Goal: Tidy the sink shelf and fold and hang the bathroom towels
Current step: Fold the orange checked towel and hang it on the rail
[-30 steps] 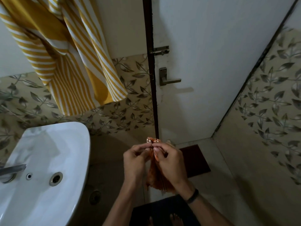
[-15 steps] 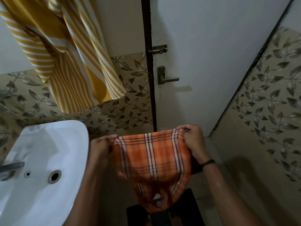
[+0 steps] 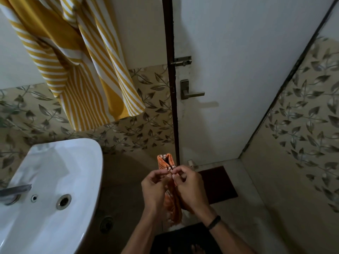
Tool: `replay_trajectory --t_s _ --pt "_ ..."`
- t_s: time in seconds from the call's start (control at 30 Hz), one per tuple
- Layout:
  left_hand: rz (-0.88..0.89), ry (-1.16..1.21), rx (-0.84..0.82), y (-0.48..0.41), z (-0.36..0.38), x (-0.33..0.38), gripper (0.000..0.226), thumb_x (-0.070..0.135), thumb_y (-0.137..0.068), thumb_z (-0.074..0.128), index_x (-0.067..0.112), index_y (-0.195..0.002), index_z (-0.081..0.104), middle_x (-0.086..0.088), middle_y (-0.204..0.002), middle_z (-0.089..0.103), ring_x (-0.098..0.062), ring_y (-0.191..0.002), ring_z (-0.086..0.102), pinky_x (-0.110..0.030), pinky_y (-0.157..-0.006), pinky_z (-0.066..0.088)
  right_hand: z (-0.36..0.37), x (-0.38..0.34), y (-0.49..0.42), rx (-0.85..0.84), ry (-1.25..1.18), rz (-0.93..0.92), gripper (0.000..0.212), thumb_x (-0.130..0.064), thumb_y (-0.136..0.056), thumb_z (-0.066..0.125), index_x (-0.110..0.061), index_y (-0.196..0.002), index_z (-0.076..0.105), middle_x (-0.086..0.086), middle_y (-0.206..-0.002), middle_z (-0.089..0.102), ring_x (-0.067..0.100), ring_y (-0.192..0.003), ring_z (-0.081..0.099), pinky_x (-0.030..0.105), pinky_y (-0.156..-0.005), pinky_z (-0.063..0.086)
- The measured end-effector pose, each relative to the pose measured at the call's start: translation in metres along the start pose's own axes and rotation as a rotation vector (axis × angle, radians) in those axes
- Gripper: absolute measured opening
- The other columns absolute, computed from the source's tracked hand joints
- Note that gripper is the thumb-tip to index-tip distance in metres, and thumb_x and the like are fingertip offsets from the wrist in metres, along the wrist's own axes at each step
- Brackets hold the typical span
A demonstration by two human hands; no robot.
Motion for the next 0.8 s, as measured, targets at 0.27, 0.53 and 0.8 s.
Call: replay_trajectory --t_s 0.27,0.53,0.8 --pt "0.193 -0.068 -0.109 0.012 0.003 0.01 0.021 -0.002 -0.086 0.074 0.011 -0.102 0.076 -0.006 -0.097 0.078 -0.021 -0.098 0.074 -0.048 -0.093 0.059 -0.012 -0.014 0.009 0.008 -0.035 -0.082 0.02 -0.016 -0.094 0.067 -0.031 -0.106 0.063 -0.013 -0.097 0.069 -0.003 -0.088 0.067 0.023 -0.073 0.061" --pt "0.482 -0.244 -0.142 0.017 0.01 0.03 0.037 -0.003 -0.081 0.078 0.023 -0.108 0.074 0.005 -0.104 0.074 -0.008 -0.102 0.07 -0.025 -0.089 0.057 -0.019 -0.027 0.01 -0.128 -0.191 -0.127 0.046 0.0 -0.095 0.056 -0.037 -0.121 0.056 -0.007 -0.111 0.069 0.004 -0.101 0.07 0.031 -0.085 0.061" --pt "0.516 -0.15 -0.315 0.013 0.0 0.048 0.025 -0.01 -0.089 0.064 0.009 -0.101 0.076 -0.006 -0.103 0.076 -0.022 -0.1 0.073 -0.03 -0.083 0.06 -0.071 -0.016 -0.028 -0.01 0.392 -0.296 0.077 -0.021 -0.084 0.07 -0.045 -0.148 0.035 -0.005 -0.152 0.022 0.022 -0.143 0.028 0.037 -0.106 0.045"
Point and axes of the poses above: each hand's wrist, its own y-axis away from the middle knuckle, its own z-axis out of the palm, x = y × z, the point moved 6 cm from there along -y, towards the middle knuckle
